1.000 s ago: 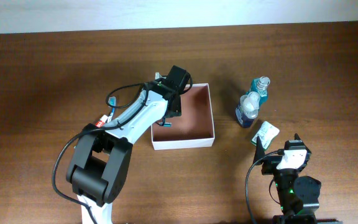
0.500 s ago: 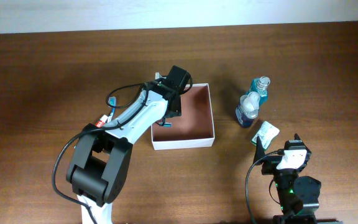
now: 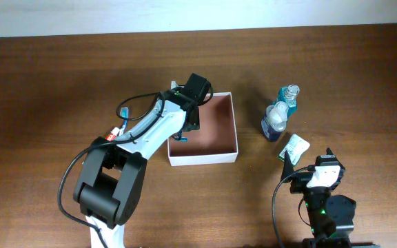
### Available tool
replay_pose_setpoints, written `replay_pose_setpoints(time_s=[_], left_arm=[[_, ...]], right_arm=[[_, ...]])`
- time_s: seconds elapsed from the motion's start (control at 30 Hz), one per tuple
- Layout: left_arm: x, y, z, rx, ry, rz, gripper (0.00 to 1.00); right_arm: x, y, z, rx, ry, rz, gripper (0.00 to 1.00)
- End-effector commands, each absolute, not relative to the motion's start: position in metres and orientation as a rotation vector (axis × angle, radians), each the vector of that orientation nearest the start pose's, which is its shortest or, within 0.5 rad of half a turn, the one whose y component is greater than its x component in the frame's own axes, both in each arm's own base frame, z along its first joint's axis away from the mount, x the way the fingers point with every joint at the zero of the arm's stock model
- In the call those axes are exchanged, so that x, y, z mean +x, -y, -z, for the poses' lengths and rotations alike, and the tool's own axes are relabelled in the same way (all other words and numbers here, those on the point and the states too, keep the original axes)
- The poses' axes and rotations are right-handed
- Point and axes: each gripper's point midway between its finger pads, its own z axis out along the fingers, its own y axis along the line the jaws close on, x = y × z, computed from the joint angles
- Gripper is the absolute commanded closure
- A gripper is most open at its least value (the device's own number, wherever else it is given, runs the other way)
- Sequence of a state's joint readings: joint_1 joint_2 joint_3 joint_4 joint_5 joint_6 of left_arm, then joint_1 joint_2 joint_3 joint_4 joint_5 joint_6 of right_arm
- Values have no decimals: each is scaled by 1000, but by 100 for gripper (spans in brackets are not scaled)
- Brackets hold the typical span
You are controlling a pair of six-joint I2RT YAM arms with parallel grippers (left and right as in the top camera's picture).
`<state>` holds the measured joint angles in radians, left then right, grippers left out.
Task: Pack container
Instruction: 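Lower the razor into the box and open the left gripper, then withdraw the left gripper back toward the toothpaste tube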
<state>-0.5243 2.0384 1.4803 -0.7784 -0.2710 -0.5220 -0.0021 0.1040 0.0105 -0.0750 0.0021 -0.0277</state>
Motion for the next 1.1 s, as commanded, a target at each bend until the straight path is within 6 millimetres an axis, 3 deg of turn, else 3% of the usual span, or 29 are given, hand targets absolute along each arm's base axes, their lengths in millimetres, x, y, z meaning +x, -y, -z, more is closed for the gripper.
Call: replay_pose_setpoints(time_s=[0.0,0.37,0.5,0.67,0.83,0.93,1.07], left_arm=[[401,176,-36,-57,-2790,-192,78],[401,180,-37,-54,-2796,-167,78],[402,184,-48,-52,-2798,-139,78],[401,183,-86,4,-2782,-133,78],[399,183,-139,103,-2718,-90,79],[393,179,-169,258,-2667,-99,79],[388,145,-197,257,-2625,-201,84]], right_arm=[[249,2,-133,-16,-1751,32,2],[249,2,-133,-16,-1751,32,2],[249,2,-133,-16,-1751,32,1],[249,2,-133,-17,-1751,32,2],[249,2,-133,-16,-1751,32,2],[249,2,-133,-16,-1751,32,2],[249,2,-133,-16,-1751,32,2]])
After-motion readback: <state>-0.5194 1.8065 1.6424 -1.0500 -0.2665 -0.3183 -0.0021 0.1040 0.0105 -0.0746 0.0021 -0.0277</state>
